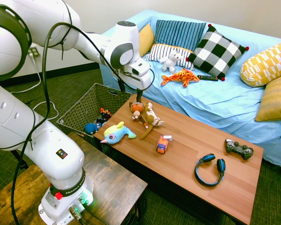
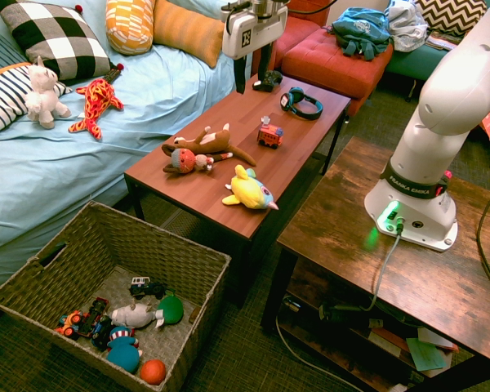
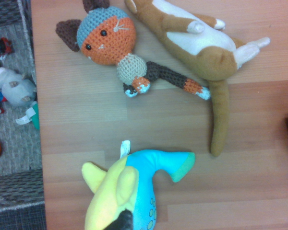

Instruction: Put the toy car in the basket

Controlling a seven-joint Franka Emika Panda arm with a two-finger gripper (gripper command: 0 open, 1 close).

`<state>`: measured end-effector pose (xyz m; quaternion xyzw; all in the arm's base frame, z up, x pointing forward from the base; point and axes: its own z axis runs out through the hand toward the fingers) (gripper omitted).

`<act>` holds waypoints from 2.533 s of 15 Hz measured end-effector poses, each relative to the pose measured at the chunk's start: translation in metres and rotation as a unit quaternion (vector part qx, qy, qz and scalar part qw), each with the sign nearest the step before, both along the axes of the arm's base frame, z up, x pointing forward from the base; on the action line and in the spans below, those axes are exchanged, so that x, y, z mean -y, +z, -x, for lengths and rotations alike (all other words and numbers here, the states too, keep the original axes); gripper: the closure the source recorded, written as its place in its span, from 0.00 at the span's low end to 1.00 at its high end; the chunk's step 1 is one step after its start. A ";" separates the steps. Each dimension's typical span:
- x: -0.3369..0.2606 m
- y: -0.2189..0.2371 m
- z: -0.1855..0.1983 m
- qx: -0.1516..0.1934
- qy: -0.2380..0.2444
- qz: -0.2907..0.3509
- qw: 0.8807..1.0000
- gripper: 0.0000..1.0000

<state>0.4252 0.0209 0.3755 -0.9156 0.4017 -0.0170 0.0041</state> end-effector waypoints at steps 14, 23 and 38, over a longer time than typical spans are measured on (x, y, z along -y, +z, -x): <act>0.167 -0.068 -0.010 -0.091 0.021 -0.035 0.995 0.00; 0.212 -0.201 -0.080 -0.186 0.047 -0.033 0.981 0.00; 0.202 -0.282 -0.123 -0.252 0.061 -0.040 0.965 1.00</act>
